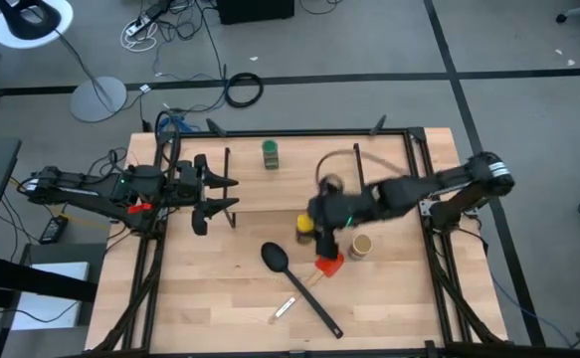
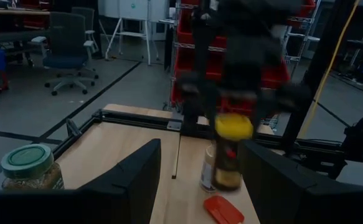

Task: Shelf spices
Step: Remove the yellow seasoning bottle from the shelf, then remove the green seasoning bottle from the shelf, then put the yellow seasoning bottle on the shelf

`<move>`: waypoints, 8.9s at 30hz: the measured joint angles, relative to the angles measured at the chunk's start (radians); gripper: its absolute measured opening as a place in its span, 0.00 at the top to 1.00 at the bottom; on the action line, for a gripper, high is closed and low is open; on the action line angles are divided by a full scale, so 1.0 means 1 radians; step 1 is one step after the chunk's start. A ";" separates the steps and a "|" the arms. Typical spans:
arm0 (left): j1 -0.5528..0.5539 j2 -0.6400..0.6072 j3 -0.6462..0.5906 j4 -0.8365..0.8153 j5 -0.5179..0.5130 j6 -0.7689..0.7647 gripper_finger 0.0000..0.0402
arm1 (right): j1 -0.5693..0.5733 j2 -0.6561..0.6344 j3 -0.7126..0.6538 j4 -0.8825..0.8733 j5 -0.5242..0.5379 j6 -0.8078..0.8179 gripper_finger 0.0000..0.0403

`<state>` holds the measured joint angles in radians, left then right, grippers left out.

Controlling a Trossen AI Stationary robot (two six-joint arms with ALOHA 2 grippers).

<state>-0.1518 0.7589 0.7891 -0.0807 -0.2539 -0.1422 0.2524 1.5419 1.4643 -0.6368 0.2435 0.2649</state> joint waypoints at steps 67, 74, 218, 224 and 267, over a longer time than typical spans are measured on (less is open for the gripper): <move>0.235 0.436 0.538 -0.563 -0.304 0.265 0.07 | 0.190 -0.255 0.000 0.113 0.502 -0.346 0.18; 0.375 0.608 0.675 -0.683 -0.103 0.275 0.08 | 0.213 -0.301 0.001 0.189 0.502 -0.446 0.19; -0.307 0.575 0.057 -0.396 -0.089 -0.452 0.26 | 0.218 -0.319 0.001 0.247 0.494 -0.623 0.28; -0.307 0.575 0.173 -0.517 -0.120 -0.412 0.26 | 0.219 -0.318 0.001 0.242 0.443 -0.618 0.28; -0.121 0.892 0.314 -0.024 -0.023 0.070 0.16 | 0.246 -0.316 0.001 0.254 0.418 -0.678 0.28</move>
<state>-0.2729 1.6505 1.1030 -0.1051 -0.2765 -0.0718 0.4984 1.2255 1.4651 -0.3829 0.6613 -0.4133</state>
